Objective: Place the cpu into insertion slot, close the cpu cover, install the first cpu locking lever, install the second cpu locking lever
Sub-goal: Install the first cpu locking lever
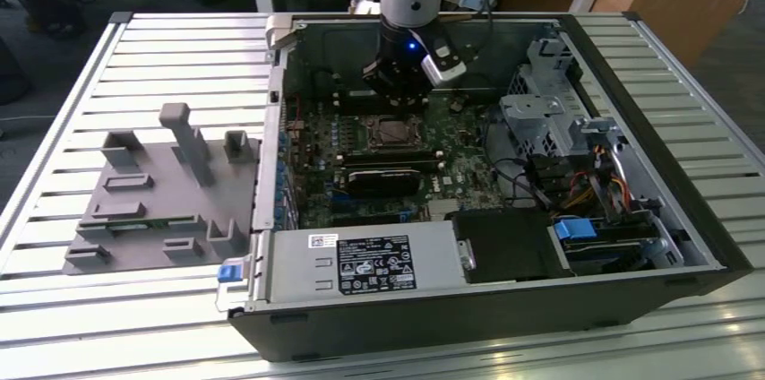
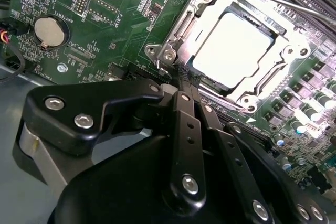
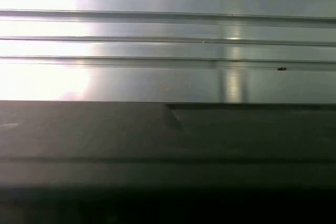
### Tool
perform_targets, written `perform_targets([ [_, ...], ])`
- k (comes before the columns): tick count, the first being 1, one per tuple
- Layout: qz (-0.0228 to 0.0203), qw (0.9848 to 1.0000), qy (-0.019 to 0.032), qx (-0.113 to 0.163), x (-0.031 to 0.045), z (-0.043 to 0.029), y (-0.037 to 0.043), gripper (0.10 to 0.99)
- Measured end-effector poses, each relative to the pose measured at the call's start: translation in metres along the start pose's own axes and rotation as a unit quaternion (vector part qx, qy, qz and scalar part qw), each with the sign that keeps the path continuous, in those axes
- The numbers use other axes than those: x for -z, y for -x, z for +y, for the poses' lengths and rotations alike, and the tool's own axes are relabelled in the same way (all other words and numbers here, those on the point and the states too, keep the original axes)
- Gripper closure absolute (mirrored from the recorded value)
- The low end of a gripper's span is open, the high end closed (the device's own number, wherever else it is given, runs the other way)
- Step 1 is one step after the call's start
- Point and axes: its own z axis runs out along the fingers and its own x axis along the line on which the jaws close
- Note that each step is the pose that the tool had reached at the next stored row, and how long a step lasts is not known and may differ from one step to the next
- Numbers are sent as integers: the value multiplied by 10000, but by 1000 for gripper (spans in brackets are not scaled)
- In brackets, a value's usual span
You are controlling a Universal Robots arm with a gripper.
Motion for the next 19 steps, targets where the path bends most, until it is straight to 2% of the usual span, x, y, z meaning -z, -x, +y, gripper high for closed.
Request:
perform_targets([
  [12, 0, 10000, 7, 0, -16, 21, 0, 980],
  [19, 1, 9999, 120, -4, -16, 21, 0, 980],
])
